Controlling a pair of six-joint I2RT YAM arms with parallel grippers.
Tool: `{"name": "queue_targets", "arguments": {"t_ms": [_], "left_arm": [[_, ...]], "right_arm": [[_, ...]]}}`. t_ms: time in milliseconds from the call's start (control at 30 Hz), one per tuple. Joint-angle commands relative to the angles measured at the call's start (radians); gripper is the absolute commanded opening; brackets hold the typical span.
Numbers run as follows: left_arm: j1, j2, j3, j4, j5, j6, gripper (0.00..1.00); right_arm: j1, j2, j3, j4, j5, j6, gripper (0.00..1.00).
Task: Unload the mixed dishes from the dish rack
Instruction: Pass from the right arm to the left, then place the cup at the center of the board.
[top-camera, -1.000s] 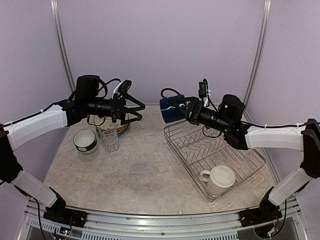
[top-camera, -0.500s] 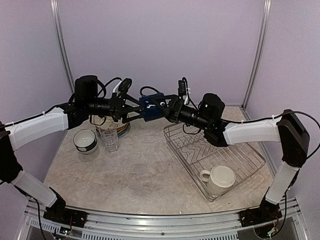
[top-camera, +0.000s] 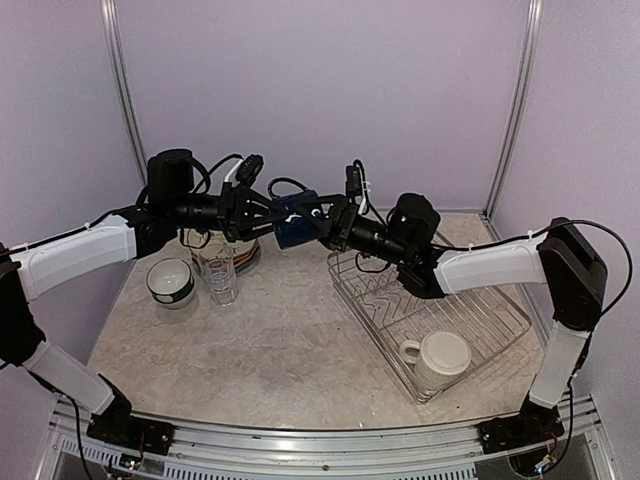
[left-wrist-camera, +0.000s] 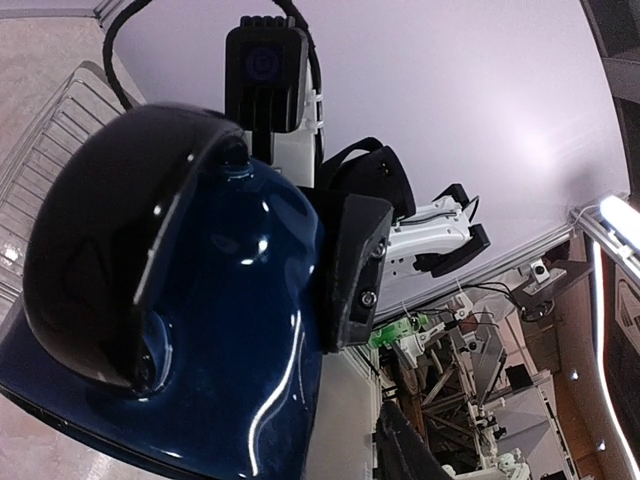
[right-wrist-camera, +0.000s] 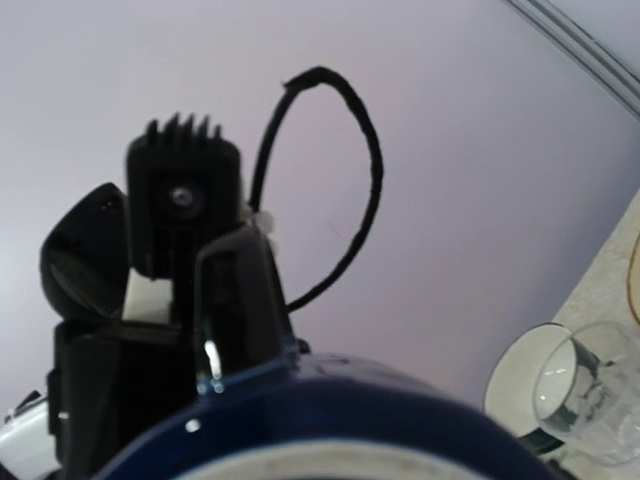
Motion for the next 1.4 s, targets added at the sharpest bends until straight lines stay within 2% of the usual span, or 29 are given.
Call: {"name": "queue_targets", "arguments": {"t_ms": [0, 167, 300, 333, 400, 567, 667, 933, 1200, 1367], "left_arm": [[0.008, 0.004, -0.009, 0.052, 0.029, -0.015, 0.27], [0.013, 0.014, -0.002, 0.045, 0.034, -0.029, 0.13], [0.013, 0.022, -0.001, 0.03, 0.018, -0.024, 0.0], [0.013, 0.022, -0.001, 0.021, 0.012, -0.017, 0.0], [0.012, 0.024, -0.005, 0.017, 0.004, -0.01, 0.0], [0.015, 0.023, -0.016, 0.038, 0.005, -0.018, 0.0], [0.015, 0.012, -0.023, 0.037, -0.006, 0.001, 0.0], [0.018, 0.003, 0.004, -0.06, -0.046, 0.071, 0.0], [-0.004, -0.012, 0.041, -0.226, -0.171, 0.21, 0.0], [-0.032, -0.028, 0.079, -0.346, -0.299, 0.329, 0.0]], "right_arm": [[0.017, 0.002, 0.051, 0.082, 0.005, 0.002, 0.17], [0.022, -0.002, 0.037, 0.056, 0.018, -0.017, 0.18], [0.022, -0.004, 0.017, 0.052, 0.022, -0.026, 0.26], [0.022, -0.014, 0.002, 0.047, 0.025, -0.033, 0.3], [0.022, -0.041, -0.03, 0.032, 0.042, -0.051, 0.41], [0.018, -0.133, -0.089, -0.098, 0.104, -0.142, 0.85], [0.012, -0.181, -0.114, -0.16, 0.119, -0.178, 0.99], [-0.035, -0.354, -0.252, -0.276, 0.166, -0.233, 1.0], [-0.042, -0.62, -0.314, -0.644, 0.4, -0.383, 1.0], [-0.042, -0.786, -0.339, -0.885, 0.571, -0.437, 1.0]]}}
